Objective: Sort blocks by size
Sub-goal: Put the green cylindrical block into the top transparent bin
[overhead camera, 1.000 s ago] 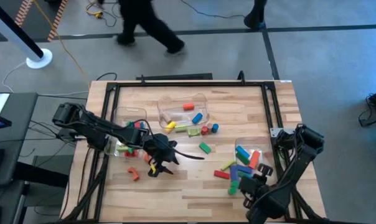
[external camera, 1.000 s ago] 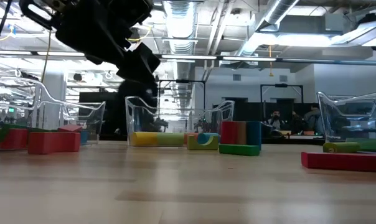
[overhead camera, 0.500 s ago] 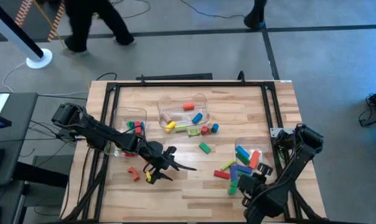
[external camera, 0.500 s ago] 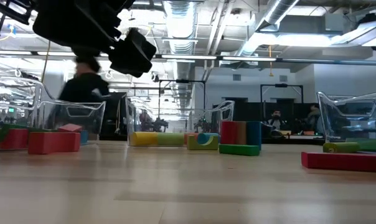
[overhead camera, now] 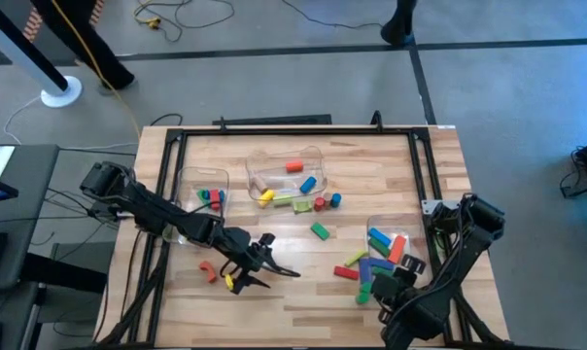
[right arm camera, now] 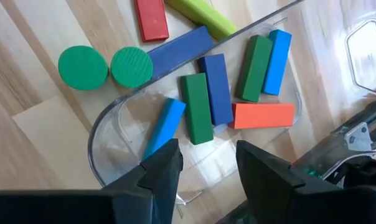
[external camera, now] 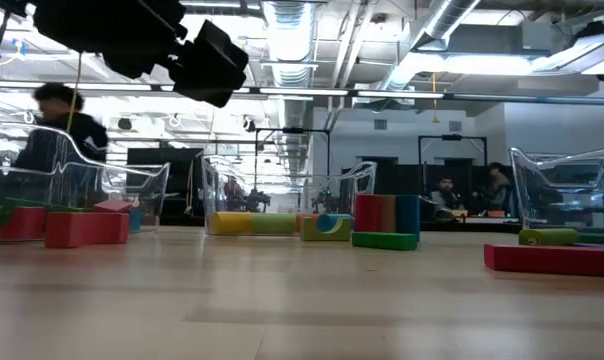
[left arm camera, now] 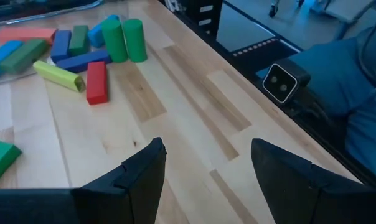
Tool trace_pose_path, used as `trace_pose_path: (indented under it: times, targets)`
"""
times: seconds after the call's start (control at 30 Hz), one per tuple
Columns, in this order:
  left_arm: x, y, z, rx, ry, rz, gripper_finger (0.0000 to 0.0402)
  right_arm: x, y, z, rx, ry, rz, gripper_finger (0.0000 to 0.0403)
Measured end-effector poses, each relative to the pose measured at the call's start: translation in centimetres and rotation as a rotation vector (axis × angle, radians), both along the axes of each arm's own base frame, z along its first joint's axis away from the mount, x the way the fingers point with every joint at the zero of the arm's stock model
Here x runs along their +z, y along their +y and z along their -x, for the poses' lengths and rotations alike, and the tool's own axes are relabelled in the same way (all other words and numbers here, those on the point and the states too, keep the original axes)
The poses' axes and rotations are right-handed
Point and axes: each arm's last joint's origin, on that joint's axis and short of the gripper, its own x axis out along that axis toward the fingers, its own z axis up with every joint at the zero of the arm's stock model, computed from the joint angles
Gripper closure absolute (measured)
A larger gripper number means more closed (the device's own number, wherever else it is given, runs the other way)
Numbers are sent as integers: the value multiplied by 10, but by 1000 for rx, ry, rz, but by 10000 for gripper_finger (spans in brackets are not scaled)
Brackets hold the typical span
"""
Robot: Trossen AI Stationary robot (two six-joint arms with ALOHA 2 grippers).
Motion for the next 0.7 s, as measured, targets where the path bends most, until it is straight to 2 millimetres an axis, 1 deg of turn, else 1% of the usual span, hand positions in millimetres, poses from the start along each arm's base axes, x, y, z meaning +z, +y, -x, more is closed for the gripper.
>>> trace_pose_path:
  times: [0.13,0.33,0.53,0.7]
  targets:
    - [1,0,0,12,-2,10,171,0,0,-1,20,-19,19,212]
    - [1,0,-1,25,-9,12,171,2,-4,-7,81,-108,102,211]
    - [3,0,-2,31,-28,19,171,2,-12,-22,166,-169,160,211]
    - [3,0,-2,33,-28,23,171,0,-15,-42,256,-207,126,211]
